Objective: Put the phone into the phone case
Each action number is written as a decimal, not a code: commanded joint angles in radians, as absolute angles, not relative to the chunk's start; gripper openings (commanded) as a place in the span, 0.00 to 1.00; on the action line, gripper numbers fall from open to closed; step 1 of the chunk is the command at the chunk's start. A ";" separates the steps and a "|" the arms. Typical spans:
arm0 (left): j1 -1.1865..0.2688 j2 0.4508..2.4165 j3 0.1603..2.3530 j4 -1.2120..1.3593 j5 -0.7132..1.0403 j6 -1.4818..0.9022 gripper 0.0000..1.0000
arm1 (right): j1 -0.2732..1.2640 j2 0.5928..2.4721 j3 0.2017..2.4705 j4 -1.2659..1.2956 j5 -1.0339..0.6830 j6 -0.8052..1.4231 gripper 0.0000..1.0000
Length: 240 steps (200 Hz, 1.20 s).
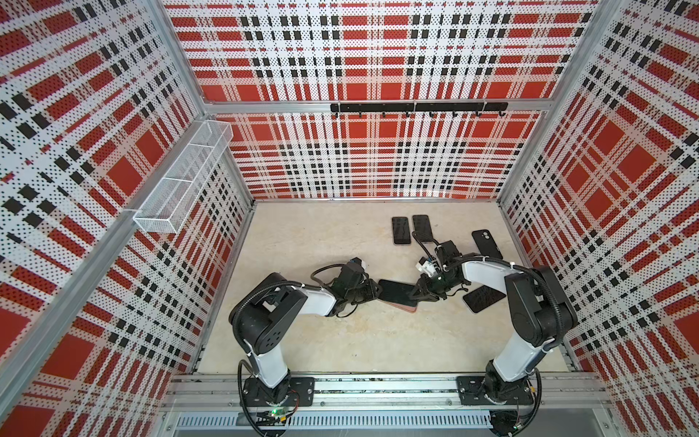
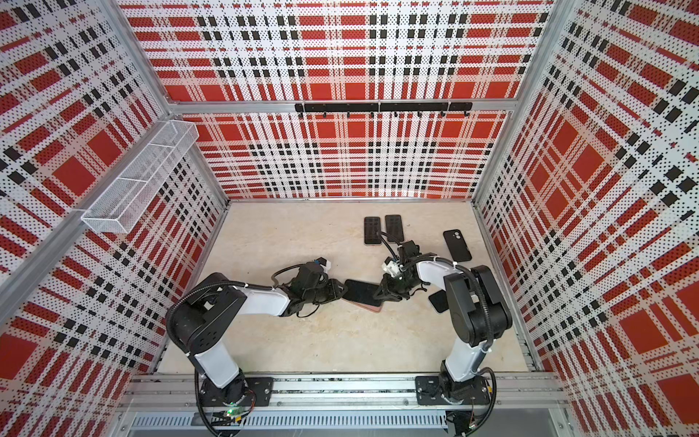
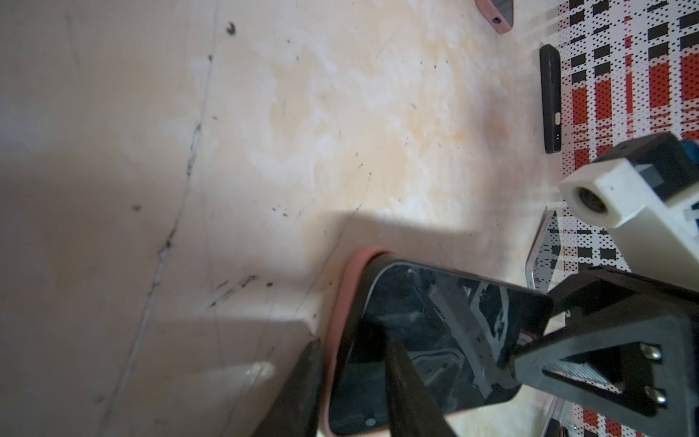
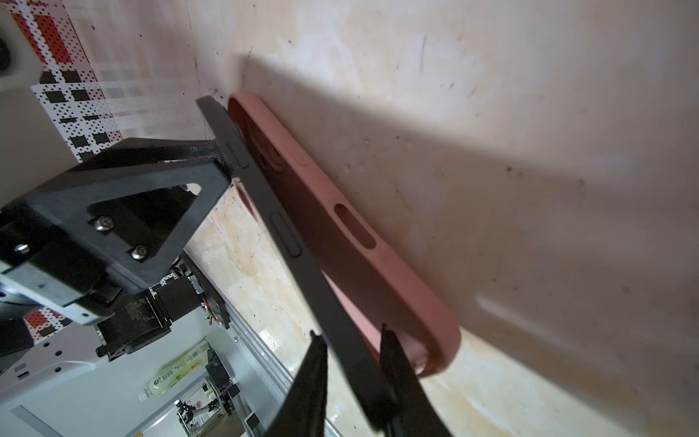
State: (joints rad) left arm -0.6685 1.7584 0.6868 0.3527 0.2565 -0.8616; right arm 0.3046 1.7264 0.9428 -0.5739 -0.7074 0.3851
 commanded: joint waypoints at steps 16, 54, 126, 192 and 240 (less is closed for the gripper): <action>-0.676 1.700 0.680 0.289 0.324 -0.856 0.32 | 0.320 1.672 0.933 -0.452 -0.743 0.429 0.15; -0.646 1.687 0.692 0.281 0.330 -0.838 0.33 | 0.319 1.629 0.921 -0.374 -0.824 0.472 0.14; -0.662 1.723 0.696 0.328 0.342 -0.867 0.32 | 0.328 1.612 0.913 -0.318 -0.793 0.524 0.19; -0.671 1.695 0.675 0.351 0.331 -0.896 0.31 | 0.347 1.621 0.925 -0.328 -0.772 0.528 0.10; -0.656 1.661 0.675 0.315 0.306 -0.873 0.32 | 0.302 1.615 0.960 -0.394 -0.782 0.490 0.05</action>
